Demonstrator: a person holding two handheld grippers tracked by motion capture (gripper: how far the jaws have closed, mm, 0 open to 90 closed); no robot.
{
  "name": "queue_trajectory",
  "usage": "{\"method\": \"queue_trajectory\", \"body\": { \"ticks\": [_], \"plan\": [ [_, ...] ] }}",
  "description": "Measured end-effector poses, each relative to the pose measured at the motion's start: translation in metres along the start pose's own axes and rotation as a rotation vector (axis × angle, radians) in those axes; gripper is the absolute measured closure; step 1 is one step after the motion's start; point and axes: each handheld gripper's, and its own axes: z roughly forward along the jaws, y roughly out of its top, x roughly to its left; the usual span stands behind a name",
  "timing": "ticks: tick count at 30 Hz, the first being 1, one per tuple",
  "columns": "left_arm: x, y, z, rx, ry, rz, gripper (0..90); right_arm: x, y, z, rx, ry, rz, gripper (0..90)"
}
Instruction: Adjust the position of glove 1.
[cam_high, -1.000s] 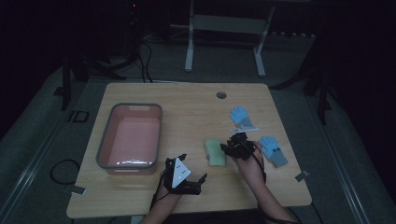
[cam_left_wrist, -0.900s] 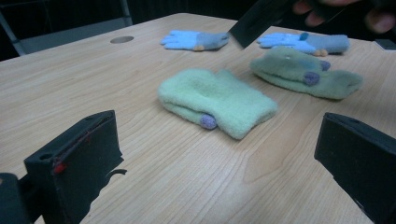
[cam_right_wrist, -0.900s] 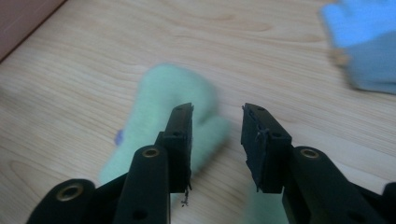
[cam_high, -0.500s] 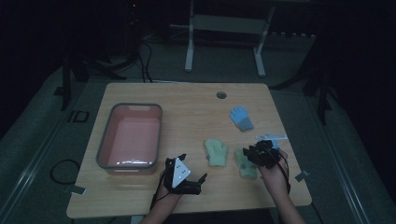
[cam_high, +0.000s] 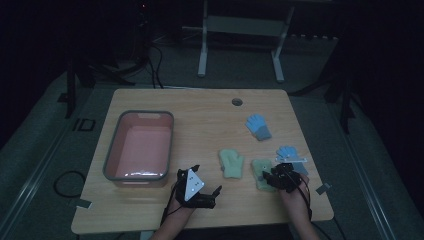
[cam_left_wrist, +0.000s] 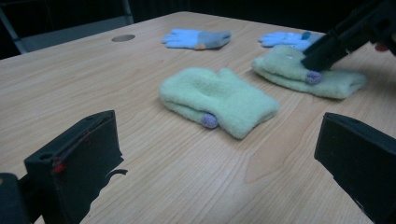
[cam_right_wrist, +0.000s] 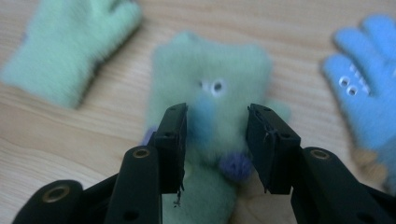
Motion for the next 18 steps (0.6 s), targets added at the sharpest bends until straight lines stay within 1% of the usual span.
{"method": "queue_trajectory", "body": {
  "ticks": [1,2,3,4,6,7,8,9,10,13,15,16,17,18],
  "plan": [
    [0.0001,0.0,0.0,0.0,-0.001,0.001,0.5,-0.0002,-0.0022,0.0013,0.0,0.006,0.01,57.6],
    [-0.0001,0.0001,0.0002,0.0,0.001,0.002,0.5,-0.0004,-0.0051,0.0024,-0.016,0.002,0.003,57.7],
    [-0.0001,0.0001,0.0002,0.0,0.001,0.002,0.5,-0.0004,-0.0051,0.0024,-0.016,0.002,0.003,57.7],
    [-0.0004,0.0002,0.0005,0.003,0.001,0.007,0.5,-0.0011,-0.0063,0.0031,-0.023,0.004,0.008,59.0],
    [-0.0006,0.0002,0.0004,0.003,0.003,0.008,0.5,-0.0002,-0.0077,0.0039,-0.035,-0.002,0.002,62.2],
    [-0.0006,0.0002,0.0004,0.003,0.003,0.008,0.5,-0.0002,-0.0077,0.0039,-0.035,-0.002,0.002,62.2],
    [-0.0006,0.0002,0.0004,0.003,0.002,0.008,0.5,0.001,-0.0084,0.0045,-0.043,-0.001,-0.006,67.3],
    [-0.0005,0.0002,0.0004,0.002,0.003,0.007,0.5,0.001,-0.0084,0.0045,-0.043,-0.001,-0.006,67.3],
    [-0.0005,0.0002,0.0004,0.002,0.003,0.006,0.5,0.0001,-0.0077,0.005,-0.042,0.011,-0.001,72.0],
    [-0.0006,0.0001,0.0003,0.001,0.005,0.006,0.5,-0.0008,-0.0062,0.0058,-0.04,0.016,-0.01,74.9],
    [-0.0006,0.0002,0.0004,0.002,0.004,0.007,0.5,-0.0022,-0.0036,0.0069,-0.036,0.022,-0.02,78.5],
    [-0.0005,0.0002,0.0003,0.002,0.004,0.006,0.5,-0.0037,-0.0025,0.0073,-0.035,0.033,-0.005,80.1],
    [-0.0004,0.0002,0.0004,0.002,0.003,0.006,0.5,-0.0037,-0.0025,0.0073,-0.035,0.033,-0.005,80.1],
    [-0.0004,0.0002,0.0004,0.001,0.002,0.005,0.5,-0.0048,0.0008,0.0073,-0.029,0.044,-0.003,82.3]
  ]
}}
